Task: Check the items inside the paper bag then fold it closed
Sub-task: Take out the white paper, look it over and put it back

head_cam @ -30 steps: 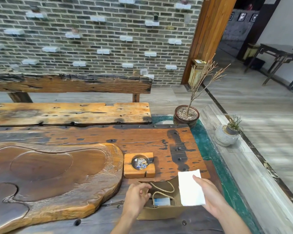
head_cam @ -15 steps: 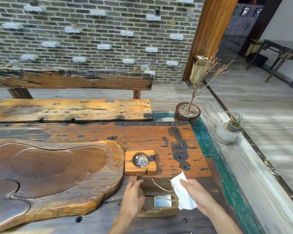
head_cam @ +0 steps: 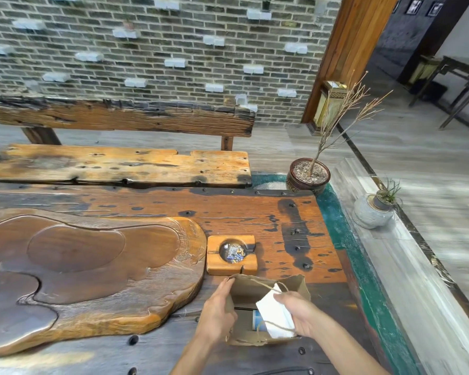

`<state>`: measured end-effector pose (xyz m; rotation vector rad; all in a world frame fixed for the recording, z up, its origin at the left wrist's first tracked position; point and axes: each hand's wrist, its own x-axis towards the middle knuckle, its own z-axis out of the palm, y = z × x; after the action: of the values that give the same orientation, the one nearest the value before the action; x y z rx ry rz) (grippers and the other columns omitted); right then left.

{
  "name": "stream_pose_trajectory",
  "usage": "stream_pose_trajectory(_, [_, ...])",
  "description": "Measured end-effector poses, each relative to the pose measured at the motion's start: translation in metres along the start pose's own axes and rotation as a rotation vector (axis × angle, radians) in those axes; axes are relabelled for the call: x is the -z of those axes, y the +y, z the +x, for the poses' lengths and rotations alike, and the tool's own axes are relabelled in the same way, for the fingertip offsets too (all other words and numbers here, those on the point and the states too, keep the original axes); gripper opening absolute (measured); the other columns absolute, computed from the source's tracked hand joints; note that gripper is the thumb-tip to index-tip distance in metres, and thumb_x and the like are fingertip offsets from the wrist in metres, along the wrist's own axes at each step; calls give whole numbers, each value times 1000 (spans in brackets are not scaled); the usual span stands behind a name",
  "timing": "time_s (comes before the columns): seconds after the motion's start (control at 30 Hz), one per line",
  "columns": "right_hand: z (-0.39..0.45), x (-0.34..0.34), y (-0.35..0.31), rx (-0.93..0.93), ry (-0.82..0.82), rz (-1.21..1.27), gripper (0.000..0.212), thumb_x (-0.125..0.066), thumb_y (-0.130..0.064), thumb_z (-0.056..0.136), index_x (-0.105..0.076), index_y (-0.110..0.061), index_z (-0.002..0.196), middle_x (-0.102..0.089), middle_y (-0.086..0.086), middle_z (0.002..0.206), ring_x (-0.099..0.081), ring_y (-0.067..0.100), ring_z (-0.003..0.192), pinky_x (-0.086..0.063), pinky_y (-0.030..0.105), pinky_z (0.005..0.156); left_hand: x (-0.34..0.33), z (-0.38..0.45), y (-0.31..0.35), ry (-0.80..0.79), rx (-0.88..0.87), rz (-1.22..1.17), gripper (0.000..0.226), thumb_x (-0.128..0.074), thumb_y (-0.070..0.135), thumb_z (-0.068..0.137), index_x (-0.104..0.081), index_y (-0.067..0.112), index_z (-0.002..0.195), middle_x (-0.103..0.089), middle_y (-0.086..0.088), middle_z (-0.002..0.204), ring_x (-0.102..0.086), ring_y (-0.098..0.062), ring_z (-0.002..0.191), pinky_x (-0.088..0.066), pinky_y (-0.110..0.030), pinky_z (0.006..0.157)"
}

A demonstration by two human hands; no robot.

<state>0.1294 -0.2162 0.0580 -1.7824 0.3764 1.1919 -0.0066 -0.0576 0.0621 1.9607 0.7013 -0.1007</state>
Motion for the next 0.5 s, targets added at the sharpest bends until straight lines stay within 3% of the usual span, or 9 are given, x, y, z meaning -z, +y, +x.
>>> stream_pose_trajectory(0.07, [11,-7,0,-19,-17,-57,24,-54,-21,99,-52,-4,116,-66,20,116,-65,30,95,-53,36,72,0,-1,-1,-7,2,-10,85,-47,-10,74,-33,26,150,-26,5,160,-20,-8,148,-16,-19,119])
stream_pose_trajectory(0.17, [21,-18,-3,-65,-36,-102,17,-52,-20,100,-56,-4,103,-68,15,93,-66,26,78,-52,31,62,0,-2,-2,-15,7,-17,86,-49,-9,74,-33,27,150,-26,7,160,-20,-7,148,-16,-21,120])
stream_pose_trajectory(0.23, [31,-25,-4,-105,-39,-123,15,-50,-22,101,-53,-8,97,-64,14,88,-63,25,73,-51,30,59,0,-1,-3,-19,20,-23,86,-50,-9,74,-34,29,149,-27,8,160,-21,-6,148,-16,-19,120])
stream_pose_trajectory(0.37, [52,-32,1,-156,-76,-226,33,-45,-30,102,-43,-7,125,-59,12,106,-62,25,90,-51,30,70,1,1,-4,-26,40,-48,87,-50,-8,72,-36,32,148,-27,11,159,-21,-5,148,-16,-19,120])
stream_pose_trajectory(0.47, [75,-37,8,-155,-69,-300,45,-43,-34,101,-36,-9,138,-47,9,135,-49,28,124,-46,32,90,4,2,-6,-35,50,-53,86,-52,-6,73,-35,35,147,-27,13,159,-21,-4,147,-15,-12,114])
stream_pose_trajectory(0.5, [79,-41,9,-147,-65,-301,47,-43,-34,101,-37,-9,140,-46,11,139,-48,28,125,-46,32,88,4,3,-7,-39,54,-53,86,-52,-6,74,-36,35,147,-28,14,158,-22,-4,147,-16,-11,113])
